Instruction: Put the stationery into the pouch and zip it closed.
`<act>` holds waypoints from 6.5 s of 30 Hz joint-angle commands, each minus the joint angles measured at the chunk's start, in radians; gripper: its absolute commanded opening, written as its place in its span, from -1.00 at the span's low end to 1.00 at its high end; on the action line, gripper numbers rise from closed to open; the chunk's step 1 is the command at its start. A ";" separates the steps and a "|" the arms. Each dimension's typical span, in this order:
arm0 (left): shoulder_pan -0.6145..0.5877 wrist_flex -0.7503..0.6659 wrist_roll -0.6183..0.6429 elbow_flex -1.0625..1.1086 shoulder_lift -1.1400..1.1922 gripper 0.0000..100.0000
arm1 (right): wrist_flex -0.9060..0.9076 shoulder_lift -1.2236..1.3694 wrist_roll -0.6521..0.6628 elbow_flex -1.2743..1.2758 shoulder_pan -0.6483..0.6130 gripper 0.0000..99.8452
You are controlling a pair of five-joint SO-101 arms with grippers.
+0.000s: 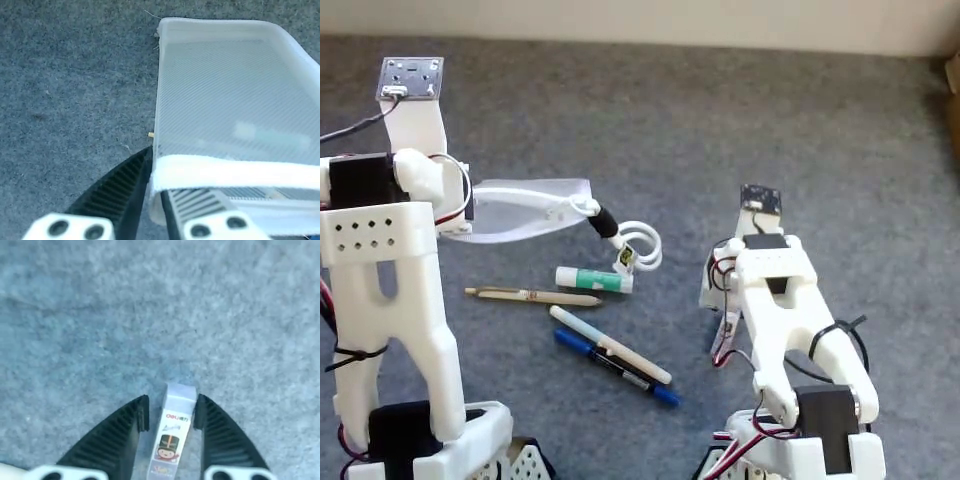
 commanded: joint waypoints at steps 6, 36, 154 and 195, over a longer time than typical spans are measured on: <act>0.022 -0.018 0.014 0.004 0.012 -0.99 | -0.019 -0.004 -0.008 -0.008 0.012 -0.88; 0.022 -0.015 0.060 0.004 0.012 -0.99 | 0.159 -0.387 -0.002 0.013 -0.163 -0.92; 0.027 -0.018 0.063 0.001 0.010 -0.99 | -1.709 -0.518 0.304 0.415 -0.751 -0.99; 0.022 -0.018 0.063 0.002 0.010 -0.99 | -1.639 -0.481 0.491 0.475 -0.785 -0.84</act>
